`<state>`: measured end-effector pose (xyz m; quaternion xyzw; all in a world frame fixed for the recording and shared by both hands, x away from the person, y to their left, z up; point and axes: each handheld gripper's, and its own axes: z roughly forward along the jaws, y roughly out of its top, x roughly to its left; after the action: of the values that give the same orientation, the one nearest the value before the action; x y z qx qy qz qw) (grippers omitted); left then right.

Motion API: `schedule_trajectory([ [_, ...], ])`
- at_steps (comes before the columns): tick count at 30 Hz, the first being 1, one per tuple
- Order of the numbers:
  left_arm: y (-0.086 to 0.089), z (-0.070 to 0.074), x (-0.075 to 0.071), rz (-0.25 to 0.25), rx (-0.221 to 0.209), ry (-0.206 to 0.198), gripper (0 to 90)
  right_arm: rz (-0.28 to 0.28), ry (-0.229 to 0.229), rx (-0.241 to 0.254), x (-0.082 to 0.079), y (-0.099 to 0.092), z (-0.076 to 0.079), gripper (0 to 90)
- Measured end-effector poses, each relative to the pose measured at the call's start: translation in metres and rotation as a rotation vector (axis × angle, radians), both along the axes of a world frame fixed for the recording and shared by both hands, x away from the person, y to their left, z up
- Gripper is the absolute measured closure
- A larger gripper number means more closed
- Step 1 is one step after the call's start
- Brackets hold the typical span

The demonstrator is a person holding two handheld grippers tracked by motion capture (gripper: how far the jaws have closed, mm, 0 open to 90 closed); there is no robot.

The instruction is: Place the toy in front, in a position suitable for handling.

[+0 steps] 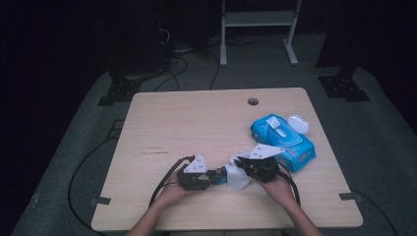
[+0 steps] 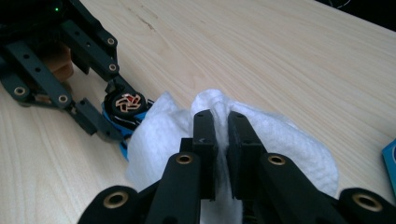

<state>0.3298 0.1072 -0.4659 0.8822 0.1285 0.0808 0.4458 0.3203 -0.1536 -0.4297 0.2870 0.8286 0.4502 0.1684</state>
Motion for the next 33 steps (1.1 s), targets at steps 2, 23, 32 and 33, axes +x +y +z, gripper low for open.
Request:
schedule_trajectory([
  [2, 0.001, 0.000, 0.001, 0.006, -0.004, 0.002, 69.6, -0.018, -0.002, -0.008, 0.001, -0.007, 0.000, 82.3],
  [23, 0.005, 0.010, 0.012, 0.047, -0.147, 0.152, 37.7, 0.010, 0.022, 0.004, -0.010, -0.021, 0.001, 82.2],
  [32, 0.000, 0.004, 0.009, 0.035, -0.116, 0.190, 28.2, 0.042, 0.024, 0.006, -0.024, -0.027, 0.000, 82.1],
  [33, 0.000, 0.003, 0.008, 0.041, -0.105, 0.188, 26.9, 0.046, 0.025, 0.005, -0.025, -0.027, -0.001, 82.1],
])
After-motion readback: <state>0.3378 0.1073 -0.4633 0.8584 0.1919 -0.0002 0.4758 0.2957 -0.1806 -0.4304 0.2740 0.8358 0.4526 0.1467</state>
